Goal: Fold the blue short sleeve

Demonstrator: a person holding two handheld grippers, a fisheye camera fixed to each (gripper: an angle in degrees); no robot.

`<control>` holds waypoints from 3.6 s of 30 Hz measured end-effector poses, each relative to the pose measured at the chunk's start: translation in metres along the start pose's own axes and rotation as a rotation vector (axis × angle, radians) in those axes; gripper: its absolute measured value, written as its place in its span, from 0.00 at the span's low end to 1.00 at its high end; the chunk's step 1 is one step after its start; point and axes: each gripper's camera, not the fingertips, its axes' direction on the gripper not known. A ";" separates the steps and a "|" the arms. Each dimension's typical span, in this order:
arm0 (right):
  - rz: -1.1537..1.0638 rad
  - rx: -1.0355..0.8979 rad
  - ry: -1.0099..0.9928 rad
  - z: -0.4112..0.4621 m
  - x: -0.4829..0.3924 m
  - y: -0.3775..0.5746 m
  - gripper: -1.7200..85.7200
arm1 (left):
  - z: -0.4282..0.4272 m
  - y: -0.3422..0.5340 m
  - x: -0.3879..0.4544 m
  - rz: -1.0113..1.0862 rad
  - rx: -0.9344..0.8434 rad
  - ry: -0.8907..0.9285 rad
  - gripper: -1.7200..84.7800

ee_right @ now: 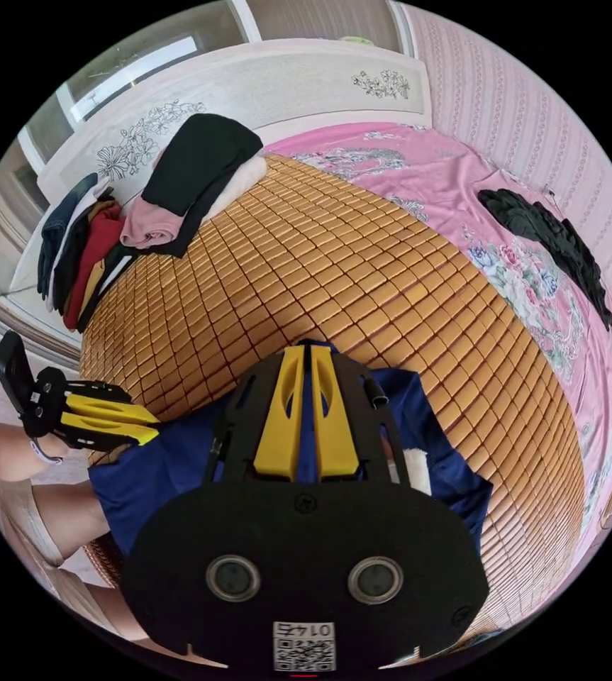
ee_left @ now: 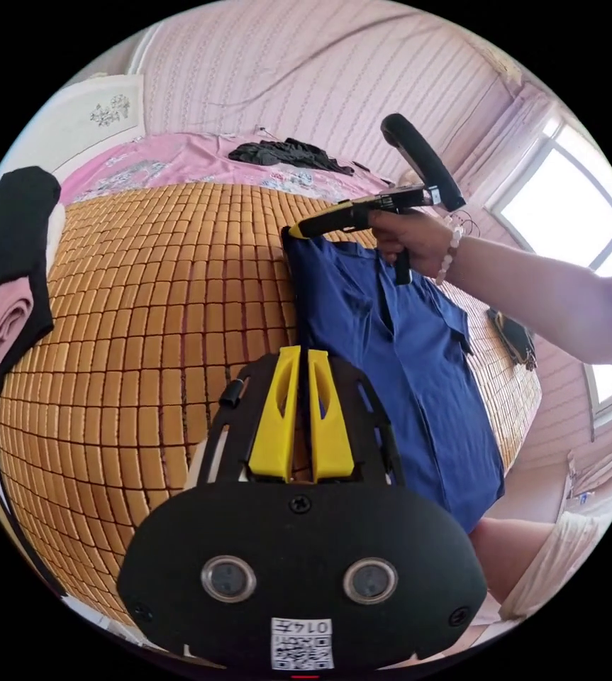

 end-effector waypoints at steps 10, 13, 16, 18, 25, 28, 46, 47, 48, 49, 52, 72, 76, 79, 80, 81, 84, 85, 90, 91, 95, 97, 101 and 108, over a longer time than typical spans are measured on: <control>0.343 0.191 0.151 -0.124 0.015 0.188 0.06 | 0.009 -0.017 0.021 0.018 -0.049 0.044 0.08; 0.521 0.153 0.302 -0.151 0.011 0.285 0.07 | 0.022 -0.032 0.046 0.091 -0.088 0.087 0.08; 0.697 0.065 0.364 -0.167 0.015 0.366 0.09 | 0.042 -0.055 0.078 0.176 -0.117 0.143 0.08; 0.809 0.054 0.340 -0.179 0.022 0.412 0.11 | 0.057 -0.073 0.099 0.222 -0.134 0.190 0.08; 1.009 0.213 0.257 -0.212 0.046 0.487 0.13 | 0.126 -0.149 0.208 0.448 -0.215 0.340 0.08; 1.077 0.178 0.229 -0.215 0.061 0.510 0.13 | 0.159 -0.176 0.253 0.501 -0.250 0.369 0.08; 1.081 0.269 -0.025 -0.234 0.110 0.577 0.04 | 0.315 -0.237 0.439 0.760 -0.400 0.225 0.09; 1.065 0.265 -0.023 -0.236 0.110 0.578 0.03 | 0.319 -0.236 0.439 0.756 -0.421 0.212 0.09; 1.053 0.260 -0.018 -0.238 0.111 0.578 0.03 | 0.318 -0.236 0.435 0.733 -0.382 0.207 0.05; 1.048 0.257 -0.015 -0.239 0.111 0.577 0.03 | 0.318 -0.237 0.430 0.727 -0.381 0.232 0.03; 1.030 0.238 -0.004 -0.243 0.111 0.575 0.03 | 0.313 -0.241 0.414 0.683 -0.388 0.255 0.01; 0.495 0.199 -0.076 -0.282 0.084 0.485 0.09 | 0.074 -0.145 0.102 0.109 -0.105 0.131 0.09; 0.511 0.172 0.049 -0.273 0.113 0.454 0.10 | 0.047 -0.135 0.059 0.051 -0.044 0.025 0.10; 0.560 0.184 0.083 -0.263 0.146 0.420 0.13 | 0.038 -0.136 0.026 0.008 0.002 -0.020 0.11; 0.579 0.203 0.100 -0.260 0.159 0.406 0.14 | 0.038 -0.137 0.020 -0.002 0.007 -0.021 0.12; 0.598 0.208 0.109 -0.254 0.172 0.393 0.15 | 0.038 -0.140 0.008 -0.013 0.004 -0.012 0.12; 0.623 0.125 0.078 -0.233 0.201 0.364 0.14 | 0.041 -0.146 -0.011 -0.006 -0.017 -0.059 0.14; 0.617 0.102 0.068 -0.229 0.205 0.359 0.13 | 0.043 -0.149 -0.018 -0.014 -0.033 -0.076 0.15; 0.665 0.128 -0.049 -0.240 0.242 0.352 0.04 | 0.052 -0.157 -0.039 -0.045 -0.113 -0.010 0.14; 0.671 0.134 -0.044 -0.243 0.246 0.352 0.04 | 0.054 -0.160 -0.042 -0.041 -0.148 -0.027 0.11; 0.672 0.152 -0.041 -0.261 0.271 0.345 0.03 | 0.043 -0.168 -0.050 0.047 -0.180 -0.070 0.07; 0.672 0.207 -0.047 -0.277 0.277 0.341 0.03 | 0.025 -0.174 -0.046 0.118 -0.122 -0.100 0.06; 0.637 0.308 -0.041 -0.317 0.280 0.337 0.03 | -0.011 -0.182 -0.039 0.180 0.006 -0.098 0.06; 0.537 0.437 -0.283 -0.400 0.215 0.399 0.03 | -0.102 -0.130 -0.036 0.225 0.116 0.108 0.06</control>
